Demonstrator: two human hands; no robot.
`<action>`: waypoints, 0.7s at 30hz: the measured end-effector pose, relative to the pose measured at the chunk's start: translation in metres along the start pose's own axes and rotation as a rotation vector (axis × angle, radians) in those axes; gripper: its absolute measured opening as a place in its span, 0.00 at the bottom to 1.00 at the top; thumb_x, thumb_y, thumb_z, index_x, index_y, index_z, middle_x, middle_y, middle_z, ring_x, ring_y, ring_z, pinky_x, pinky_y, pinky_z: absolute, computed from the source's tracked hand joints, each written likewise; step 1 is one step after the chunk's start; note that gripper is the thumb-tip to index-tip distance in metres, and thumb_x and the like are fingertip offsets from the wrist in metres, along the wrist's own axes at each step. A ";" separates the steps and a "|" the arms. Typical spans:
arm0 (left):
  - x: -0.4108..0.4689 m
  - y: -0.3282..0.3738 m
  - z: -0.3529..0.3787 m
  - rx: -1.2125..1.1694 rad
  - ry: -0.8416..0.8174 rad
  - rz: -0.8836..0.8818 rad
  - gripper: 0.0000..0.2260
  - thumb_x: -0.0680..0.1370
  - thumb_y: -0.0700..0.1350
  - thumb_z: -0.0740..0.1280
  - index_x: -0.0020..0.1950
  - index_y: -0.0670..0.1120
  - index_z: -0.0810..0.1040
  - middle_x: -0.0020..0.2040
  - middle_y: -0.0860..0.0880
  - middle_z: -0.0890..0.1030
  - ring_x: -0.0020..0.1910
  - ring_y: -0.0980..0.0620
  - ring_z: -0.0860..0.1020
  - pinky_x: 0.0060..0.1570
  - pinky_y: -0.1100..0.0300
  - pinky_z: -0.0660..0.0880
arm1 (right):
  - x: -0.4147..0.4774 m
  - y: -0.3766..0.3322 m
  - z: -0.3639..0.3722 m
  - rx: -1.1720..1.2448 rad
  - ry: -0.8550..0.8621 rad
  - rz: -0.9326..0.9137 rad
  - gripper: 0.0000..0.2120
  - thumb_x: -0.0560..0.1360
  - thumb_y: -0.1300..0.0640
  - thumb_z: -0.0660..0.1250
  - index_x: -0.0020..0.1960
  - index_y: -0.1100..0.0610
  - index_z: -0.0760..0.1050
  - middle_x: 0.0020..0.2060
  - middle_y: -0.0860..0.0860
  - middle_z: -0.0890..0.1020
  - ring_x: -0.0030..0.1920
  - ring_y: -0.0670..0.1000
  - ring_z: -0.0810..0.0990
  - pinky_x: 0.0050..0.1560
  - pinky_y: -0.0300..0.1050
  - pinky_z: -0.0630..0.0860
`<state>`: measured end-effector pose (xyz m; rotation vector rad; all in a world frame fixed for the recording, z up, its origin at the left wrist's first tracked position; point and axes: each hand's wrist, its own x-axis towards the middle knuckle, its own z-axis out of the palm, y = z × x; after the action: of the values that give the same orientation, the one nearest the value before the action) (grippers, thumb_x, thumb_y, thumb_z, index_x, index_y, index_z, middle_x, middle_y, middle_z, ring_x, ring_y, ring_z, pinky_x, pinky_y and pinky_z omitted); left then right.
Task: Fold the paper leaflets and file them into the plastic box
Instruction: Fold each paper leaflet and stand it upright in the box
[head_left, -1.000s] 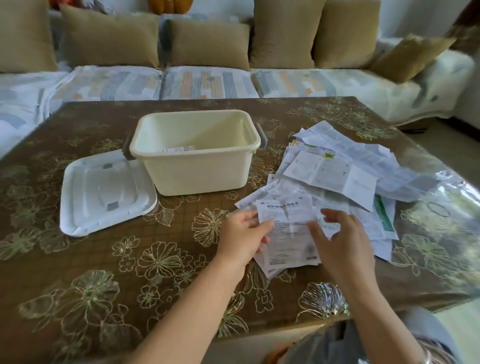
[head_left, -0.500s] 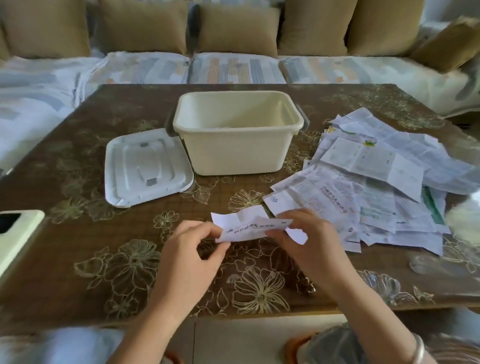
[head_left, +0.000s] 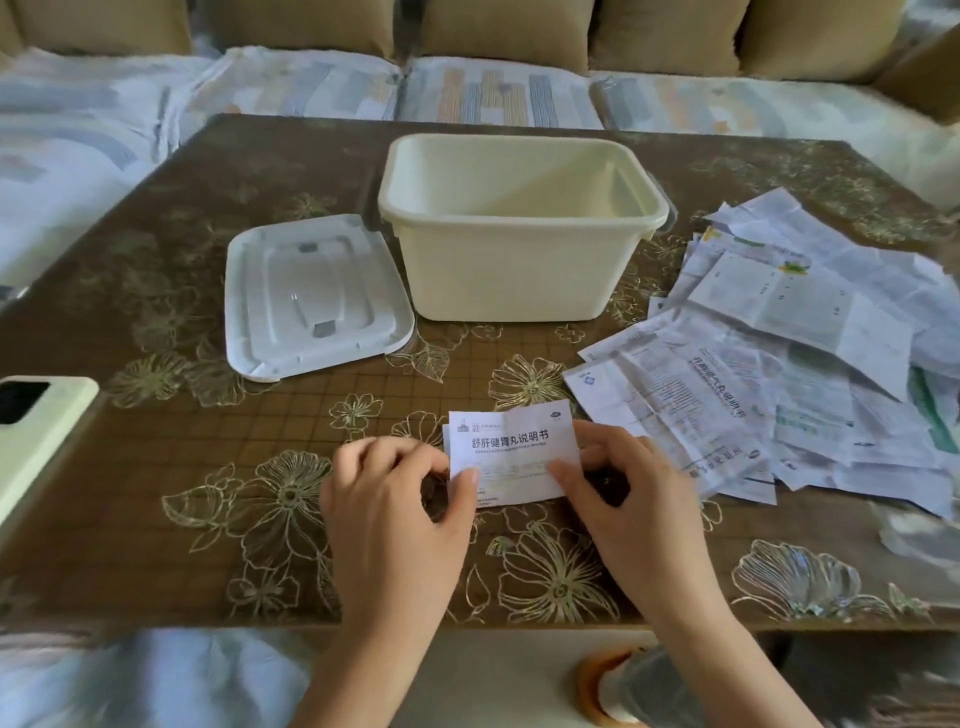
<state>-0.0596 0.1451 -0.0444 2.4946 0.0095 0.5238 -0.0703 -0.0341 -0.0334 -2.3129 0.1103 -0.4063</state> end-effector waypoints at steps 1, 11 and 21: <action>-0.001 0.001 0.001 0.021 -0.007 -0.006 0.07 0.70 0.53 0.73 0.39 0.52 0.79 0.43 0.56 0.78 0.51 0.49 0.71 0.48 0.56 0.62 | 0.000 -0.001 0.002 -0.040 0.018 -0.020 0.15 0.71 0.48 0.70 0.57 0.44 0.77 0.38 0.39 0.78 0.46 0.42 0.76 0.47 0.40 0.73; -0.002 0.003 0.003 0.103 -0.011 0.004 0.08 0.70 0.51 0.74 0.40 0.53 0.75 0.45 0.55 0.77 0.51 0.48 0.70 0.48 0.52 0.65 | -0.001 -0.002 0.005 -0.199 0.036 -0.063 0.17 0.70 0.47 0.71 0.58 0.48 0.77 0.38 0.40 0.76 0.49 0.47 0.71 0.48 0.48 0.72; 0.002 0.002 0.004 0.048 -0.093 0.226 0.19 0.72 0.39 0.73 0.61 0.53 0.81 0.60 0.52 0.77 0.61 0.49 0.72 0.60 0.48 0.71 | 0.002 -0.016 0.000 -0.404 -0.048 0.043 0.23 0.72 0.41 0.67 0.64 0.47 0.75 0.52 0.45 0.76 0.57 0.49 0.68 0.53 0.45 0.69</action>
<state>-0.0565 0.1413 -0.0457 2.5797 -0.3022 0.5034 -0.0693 -0.0235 -0.0217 -2.7101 0.2365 -0.3294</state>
